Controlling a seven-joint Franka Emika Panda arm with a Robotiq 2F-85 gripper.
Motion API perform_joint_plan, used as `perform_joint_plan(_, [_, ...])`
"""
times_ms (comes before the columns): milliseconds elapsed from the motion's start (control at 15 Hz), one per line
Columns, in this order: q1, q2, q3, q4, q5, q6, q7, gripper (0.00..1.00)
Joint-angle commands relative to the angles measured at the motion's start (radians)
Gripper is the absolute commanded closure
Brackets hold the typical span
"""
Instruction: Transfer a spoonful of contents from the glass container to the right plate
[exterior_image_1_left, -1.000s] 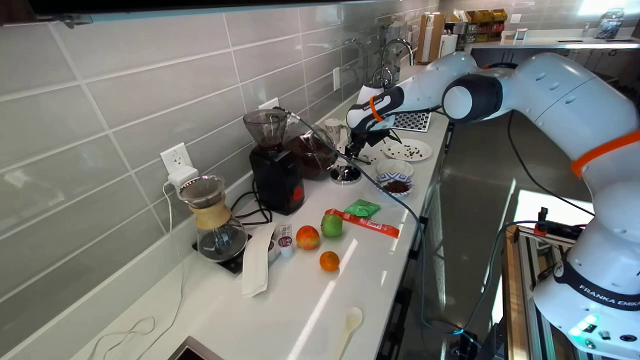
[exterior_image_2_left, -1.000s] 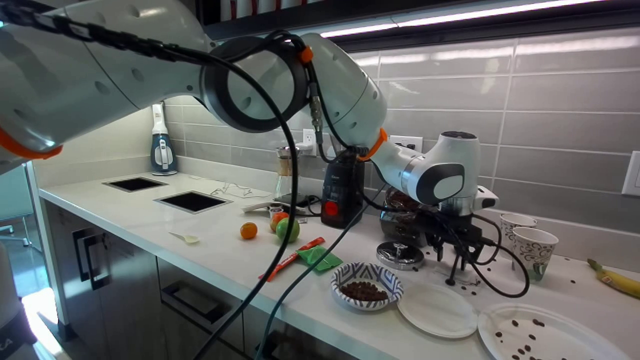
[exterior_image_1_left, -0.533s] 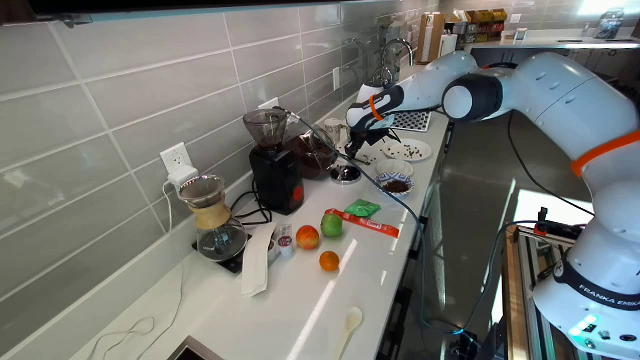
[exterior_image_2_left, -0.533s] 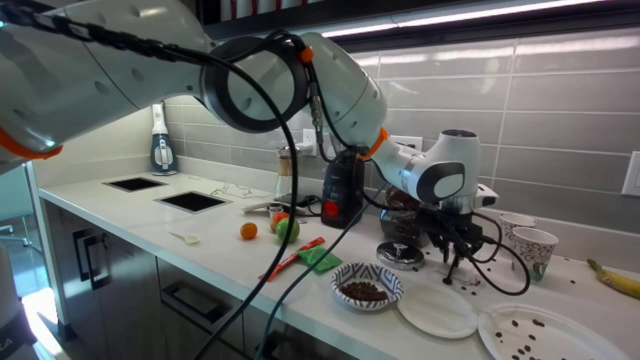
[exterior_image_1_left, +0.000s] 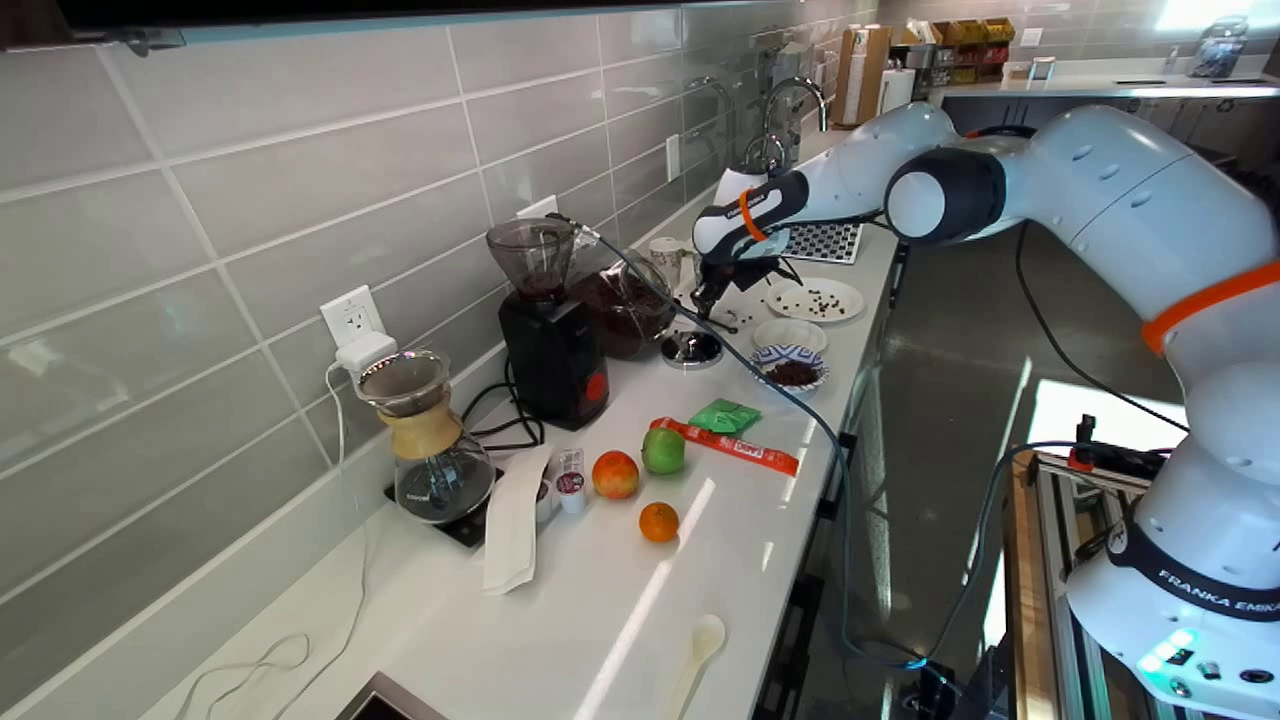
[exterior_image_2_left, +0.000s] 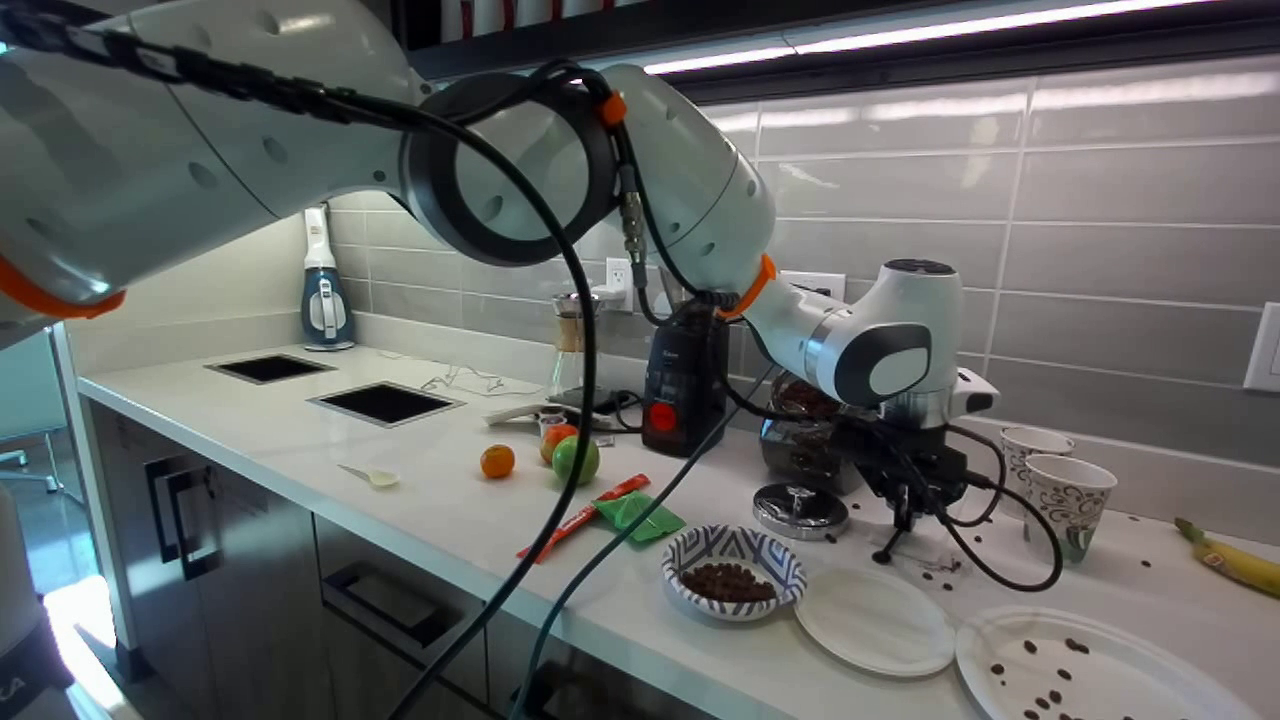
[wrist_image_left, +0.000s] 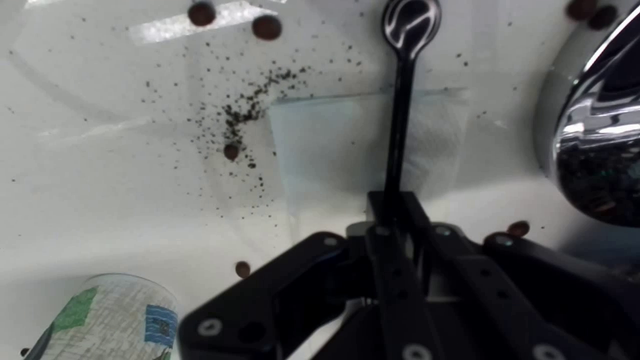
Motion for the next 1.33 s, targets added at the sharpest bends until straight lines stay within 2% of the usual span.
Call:
perform_joint_plan(0, [-0.005, -0.065, -0.012, -0.072, -0.001, -0.035, 0.017, 0.98])
perform_joint_plan(67, [0.013, -0.100, -0.052, -0.107, -0.020, -0.076, 0.072, 0.98])
perform_joint_plan(333, [0.021, -0.238, -0.102, -0.270, -0.047, -0.104, 0.080, 0.98])
perform_joint_plan(667, [0.041, -0.390, -0.126, -0.438, -0.091, -0.175, 0.057, 0.98])
perform_joint_plan(800, [0.065, -0.450, -0.144, -0.516, -0.121, -0.182, 0.110, 0.98])
perform_joint_plan(1000, [0.108, -0.536, -0.181, -0.613, -0.111, -0.226, 0.086, 0.98])
perform_joint_plan(1267, [0.107, -0.646, -0.167, -0.701, -0.082, -0.290, -0.031, 0.98])
